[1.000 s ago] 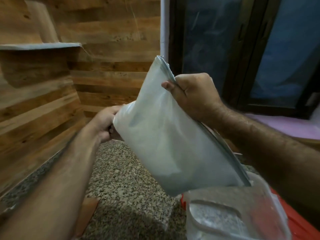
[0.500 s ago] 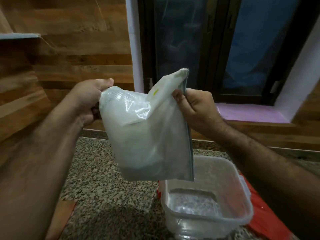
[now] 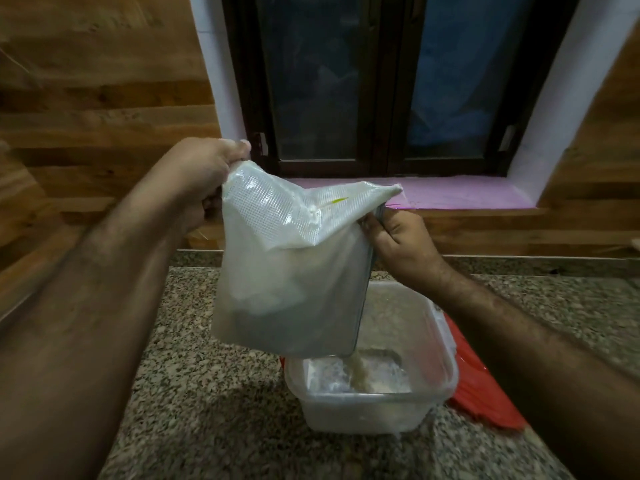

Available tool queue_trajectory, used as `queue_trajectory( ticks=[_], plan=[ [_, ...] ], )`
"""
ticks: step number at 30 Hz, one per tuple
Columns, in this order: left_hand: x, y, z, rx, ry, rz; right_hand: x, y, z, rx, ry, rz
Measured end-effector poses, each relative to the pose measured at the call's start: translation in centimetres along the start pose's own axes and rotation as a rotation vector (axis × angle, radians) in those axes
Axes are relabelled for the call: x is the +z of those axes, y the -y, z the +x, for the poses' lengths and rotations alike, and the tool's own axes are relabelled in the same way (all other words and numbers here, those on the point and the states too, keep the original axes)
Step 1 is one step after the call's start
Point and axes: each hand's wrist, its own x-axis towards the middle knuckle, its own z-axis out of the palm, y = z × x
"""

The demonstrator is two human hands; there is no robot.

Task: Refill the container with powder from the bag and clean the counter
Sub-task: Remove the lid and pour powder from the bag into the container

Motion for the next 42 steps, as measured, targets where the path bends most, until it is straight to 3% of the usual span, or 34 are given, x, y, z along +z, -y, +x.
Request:
queue_trajectory(
  ticks=[12,25,29,33,38,42],
  plan=[
    [7.1,-1.6,-0.7,0.038,-0.022,0.209,-1.7,-5.1,-4.6,0.216,0.064,-0.021],
    [11.8,-1.5,1.2,0.220,0.012,0.614,-7.8,-6.7,-7.4,0.422,0.087,0.286],
    [13.2,-1.8,1.0,0.259,0.027,0.721,-9.6,-4.3,-6.9,0.374,0.043,0.128],
    [14.4,-2.2,0.3,0.290,0.040,0.814,-8.3,-2.2,-6.3,0.278,0.202,-0.073],
    [15.7,-2.5,-0.9,0.320,0.067,0.889,-5.5,-2.3,-7.5,0.421,0.396,0.209],
    [17.8,-2.5,-2.3,0.367,0.108,0.969,-3.8,-2.5,-7.9,0.402,0.350,0.307]
  ],
)
